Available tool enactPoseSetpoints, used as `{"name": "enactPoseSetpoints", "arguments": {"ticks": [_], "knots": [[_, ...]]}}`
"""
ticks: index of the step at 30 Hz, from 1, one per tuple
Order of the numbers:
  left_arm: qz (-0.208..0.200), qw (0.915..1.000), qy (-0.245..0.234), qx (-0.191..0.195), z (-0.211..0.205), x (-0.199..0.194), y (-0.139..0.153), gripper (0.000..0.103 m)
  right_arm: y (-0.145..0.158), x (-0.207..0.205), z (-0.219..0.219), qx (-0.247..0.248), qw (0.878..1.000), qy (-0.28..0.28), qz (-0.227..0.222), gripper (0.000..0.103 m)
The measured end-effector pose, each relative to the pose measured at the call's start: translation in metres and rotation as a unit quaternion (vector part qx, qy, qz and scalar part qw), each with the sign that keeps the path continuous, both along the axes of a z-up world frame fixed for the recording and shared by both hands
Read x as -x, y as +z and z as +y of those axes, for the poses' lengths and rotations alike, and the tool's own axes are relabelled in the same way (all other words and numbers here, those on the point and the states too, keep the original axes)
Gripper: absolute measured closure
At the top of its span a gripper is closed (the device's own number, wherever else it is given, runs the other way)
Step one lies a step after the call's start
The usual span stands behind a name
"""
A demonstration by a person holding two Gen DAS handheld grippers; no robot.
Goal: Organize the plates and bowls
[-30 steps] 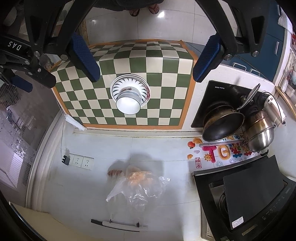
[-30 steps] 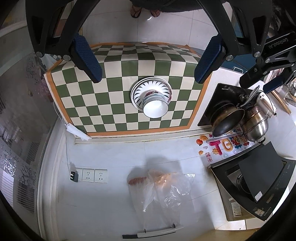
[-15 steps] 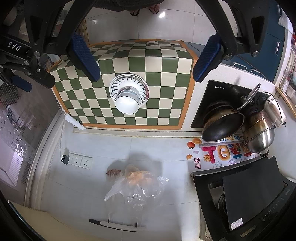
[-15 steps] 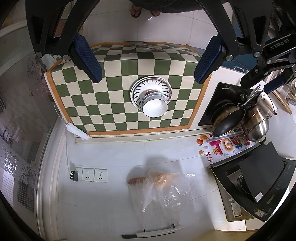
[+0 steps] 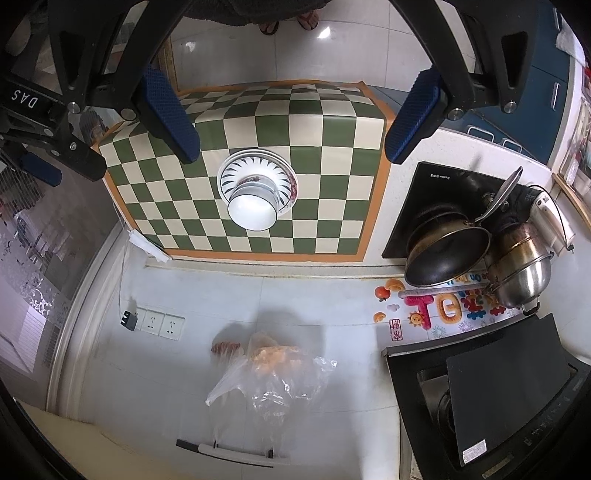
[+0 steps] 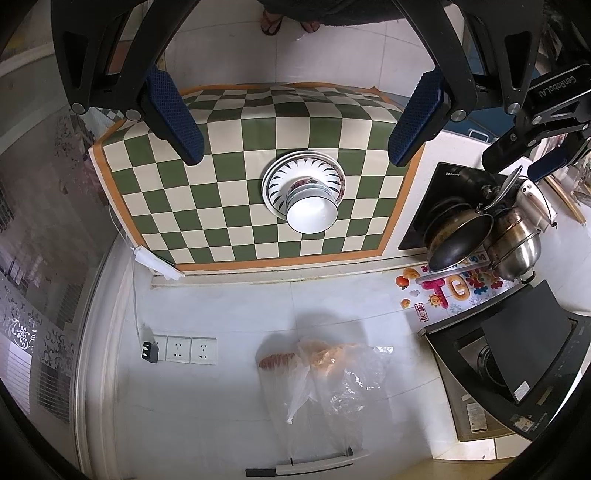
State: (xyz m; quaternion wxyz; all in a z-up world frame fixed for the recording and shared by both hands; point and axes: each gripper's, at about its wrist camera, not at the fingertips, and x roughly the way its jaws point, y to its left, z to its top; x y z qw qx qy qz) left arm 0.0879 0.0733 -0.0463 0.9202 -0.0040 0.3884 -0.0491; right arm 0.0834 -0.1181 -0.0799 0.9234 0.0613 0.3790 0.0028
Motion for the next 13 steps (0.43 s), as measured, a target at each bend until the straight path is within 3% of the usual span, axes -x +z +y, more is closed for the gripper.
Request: {"name": "enactPoseSetpoints", "arguments": {"ticks": [13], "knots": [[-0.005, 1.0000, -0.003, -0.003, 0.0108, -0.0077, -0.0004, 0.000, -0.0032, -0.0029, 0.0056, 0.001, 1.000, -0.006, -0.002, 0.001]]}}
